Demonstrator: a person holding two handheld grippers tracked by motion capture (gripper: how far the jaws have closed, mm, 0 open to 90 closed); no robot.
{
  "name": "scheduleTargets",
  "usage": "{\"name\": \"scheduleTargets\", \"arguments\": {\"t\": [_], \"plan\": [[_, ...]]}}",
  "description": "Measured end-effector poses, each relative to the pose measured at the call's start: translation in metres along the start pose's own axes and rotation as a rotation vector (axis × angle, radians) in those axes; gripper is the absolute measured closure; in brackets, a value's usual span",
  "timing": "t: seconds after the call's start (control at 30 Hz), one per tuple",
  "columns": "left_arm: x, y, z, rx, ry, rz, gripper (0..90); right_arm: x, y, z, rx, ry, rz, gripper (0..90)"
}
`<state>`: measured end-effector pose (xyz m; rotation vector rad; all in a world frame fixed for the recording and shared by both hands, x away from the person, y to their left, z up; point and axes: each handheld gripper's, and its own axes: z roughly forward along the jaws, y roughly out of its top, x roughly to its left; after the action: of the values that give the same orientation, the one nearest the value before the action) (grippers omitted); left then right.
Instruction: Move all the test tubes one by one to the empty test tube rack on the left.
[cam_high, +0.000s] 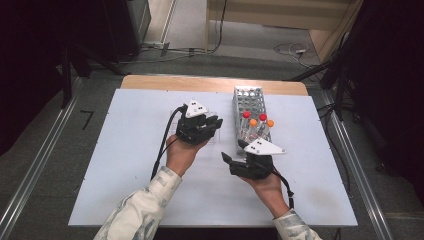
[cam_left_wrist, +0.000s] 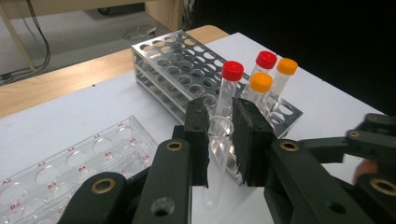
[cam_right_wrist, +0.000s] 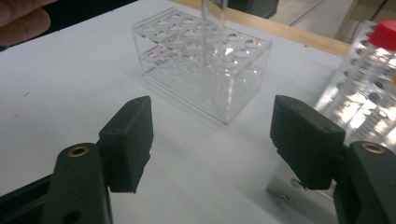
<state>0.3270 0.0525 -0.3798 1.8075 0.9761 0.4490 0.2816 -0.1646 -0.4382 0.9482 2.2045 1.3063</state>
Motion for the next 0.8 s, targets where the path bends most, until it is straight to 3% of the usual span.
{"name": "scheduleTargets", "arguments": {"t": [0.33, 0.67, 0.8], "plan": [[0.002, 0.018, 0.0, -0.014, 0.023, 0.002, 76.9, -0.017, -0.013, -0.022, -0.003, -0.032, 0.028, 27.7], [0.01, 0.024, 0.006, -0.025, 0.061, -0.005, 76.9, -0.023, -0.014, -0.027, -0.012, -0.046, 0.049, 27.9], [0.013, 0.024, 0.008, -0.024, 0.092, 0.011, 76.9, -0.023, -0.015, -0.026, -0.011, -0.047, 0.048, 27.9]]}}
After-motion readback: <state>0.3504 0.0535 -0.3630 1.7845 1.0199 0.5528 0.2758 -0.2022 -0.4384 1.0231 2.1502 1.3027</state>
